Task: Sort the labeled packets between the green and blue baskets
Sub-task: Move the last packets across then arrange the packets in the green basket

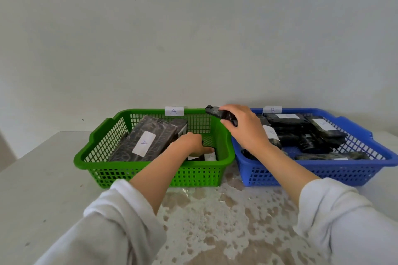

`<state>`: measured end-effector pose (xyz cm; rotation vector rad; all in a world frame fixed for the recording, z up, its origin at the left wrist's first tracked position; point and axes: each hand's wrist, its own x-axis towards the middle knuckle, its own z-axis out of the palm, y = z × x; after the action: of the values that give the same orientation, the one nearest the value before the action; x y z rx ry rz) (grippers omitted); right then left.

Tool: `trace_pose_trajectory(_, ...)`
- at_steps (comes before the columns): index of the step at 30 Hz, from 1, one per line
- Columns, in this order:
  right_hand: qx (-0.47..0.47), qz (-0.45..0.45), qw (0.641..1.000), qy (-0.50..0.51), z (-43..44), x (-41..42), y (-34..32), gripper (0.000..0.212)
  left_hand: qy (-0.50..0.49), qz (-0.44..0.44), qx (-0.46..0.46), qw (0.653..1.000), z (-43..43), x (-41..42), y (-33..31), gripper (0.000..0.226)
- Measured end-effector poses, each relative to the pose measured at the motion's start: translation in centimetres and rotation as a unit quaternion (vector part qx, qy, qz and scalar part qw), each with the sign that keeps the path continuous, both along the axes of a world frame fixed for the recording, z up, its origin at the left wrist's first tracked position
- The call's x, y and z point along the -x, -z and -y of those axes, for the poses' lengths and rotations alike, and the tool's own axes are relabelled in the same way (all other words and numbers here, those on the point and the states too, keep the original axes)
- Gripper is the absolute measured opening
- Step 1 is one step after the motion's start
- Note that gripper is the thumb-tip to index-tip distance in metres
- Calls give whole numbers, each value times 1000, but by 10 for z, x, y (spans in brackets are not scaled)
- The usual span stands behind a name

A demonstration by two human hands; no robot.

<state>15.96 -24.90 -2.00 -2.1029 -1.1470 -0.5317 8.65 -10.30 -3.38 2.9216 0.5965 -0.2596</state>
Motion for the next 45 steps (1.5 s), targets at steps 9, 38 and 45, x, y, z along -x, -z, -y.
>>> trace_pose_trajectory(9, 28, 38, 999, 8, -1, -1, 4, 32, -17, -74, 35, 997, 1, -14, 1, 77)
trace_pose_trajectory(38, -64, -39, 997, 18, -11, 6, -2, 25, -61, 447, 313, 836, -54, 36, -53, 38)
trace_pose_trajectory(45, -85, -24, 996, 3, -50, 25, -7, 22, -53, 541, 9, 839, -119, 79, -70, 35)
